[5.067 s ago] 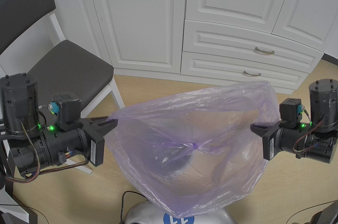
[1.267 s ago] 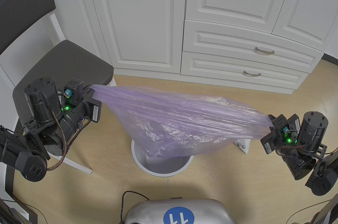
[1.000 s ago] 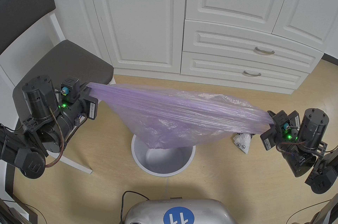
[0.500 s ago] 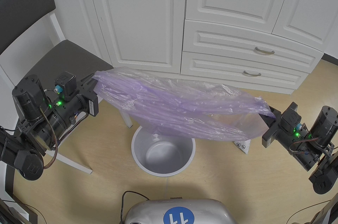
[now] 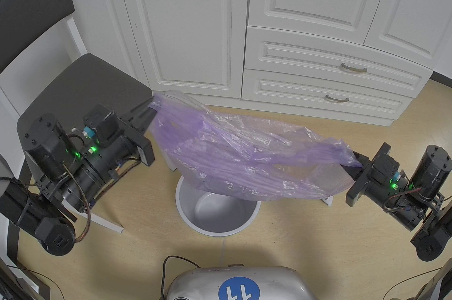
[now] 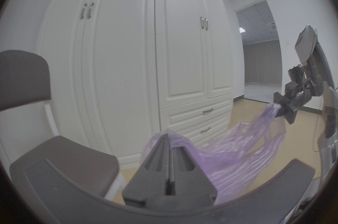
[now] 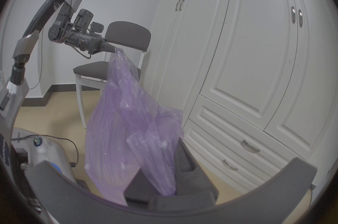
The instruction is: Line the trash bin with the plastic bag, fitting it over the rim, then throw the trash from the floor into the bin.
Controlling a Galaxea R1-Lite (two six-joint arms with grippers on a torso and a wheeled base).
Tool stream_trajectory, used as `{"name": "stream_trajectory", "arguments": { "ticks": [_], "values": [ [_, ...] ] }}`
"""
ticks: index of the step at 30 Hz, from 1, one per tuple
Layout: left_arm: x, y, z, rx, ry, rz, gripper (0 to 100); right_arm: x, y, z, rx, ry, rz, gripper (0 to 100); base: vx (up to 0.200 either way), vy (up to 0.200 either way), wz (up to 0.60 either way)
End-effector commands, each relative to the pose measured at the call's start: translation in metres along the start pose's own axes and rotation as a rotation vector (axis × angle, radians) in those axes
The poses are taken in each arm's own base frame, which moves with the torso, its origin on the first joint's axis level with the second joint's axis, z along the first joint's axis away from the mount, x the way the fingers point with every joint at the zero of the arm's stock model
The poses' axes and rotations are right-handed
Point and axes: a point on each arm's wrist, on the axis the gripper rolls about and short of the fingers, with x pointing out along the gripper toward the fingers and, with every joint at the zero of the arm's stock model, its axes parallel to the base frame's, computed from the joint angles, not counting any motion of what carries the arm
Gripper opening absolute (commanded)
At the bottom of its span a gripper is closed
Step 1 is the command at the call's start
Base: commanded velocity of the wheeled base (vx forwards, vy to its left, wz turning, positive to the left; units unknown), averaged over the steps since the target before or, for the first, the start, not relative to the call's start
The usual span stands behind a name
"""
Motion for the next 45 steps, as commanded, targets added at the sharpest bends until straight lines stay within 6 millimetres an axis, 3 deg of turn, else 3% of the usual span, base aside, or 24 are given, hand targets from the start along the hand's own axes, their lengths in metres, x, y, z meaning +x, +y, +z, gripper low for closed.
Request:
{"name": "stream_trajectory", "arguments": {
  "ticks": [1, 6, 11, 19, 24, 33, 45],
  "values": [
    [0.008, -0.03, -0.014, -0.039, 0.039, -0.1, 0, 0.013, 0.019, -0.001, 0.054, -0.009, 0.07, 0, 0.0, 0.0, 0.0],
    [0.013, -0.057, -0.022, -0.078, 0.062, -0.185, 0, 0.027, 0.035, 0.008, 0.183, -0.028, 0.082, 0, 0.0, 0.0, 0.0],
    [0.015, -0.058, -0.023, -0.106, 0.065, -0.186, 0, 0.047, 0.052, 0.029, 0.434, -0.078, 0.048, 0, 0.0, 0.0, 0.0],
    [0.027, -0.057, -0.02, -0.233, 0.059, -0.134, 0, 0.079, 0.063, 0.036, 0.682, -0.025, 0.072, 0, 0.0, 0.0, 0.0],
    [0.042, -0.064, -0.025, -0.31, 0.156, -0.034, 0, 0.094, 0.071, 0.028, 0.772, 0.075, 0.092, 0, 0.0, 0.0, 0.0],
    [0.053, -0.075, -0.024, -0.522, 0.288, -0.053, 0, 0.106, 0.081, 0.01, 0.789, 0.131, 0.087, 0, 0.0, 0.0, 0.0],
    [0.057, -0.073, -0.045, -0.517, 0.417, -0.055, 0, 0.134, 0.1, -0.02, 0.885, 0.184, 0.075, 0, 0.0, 0.0, 0.0]
  ]
}}
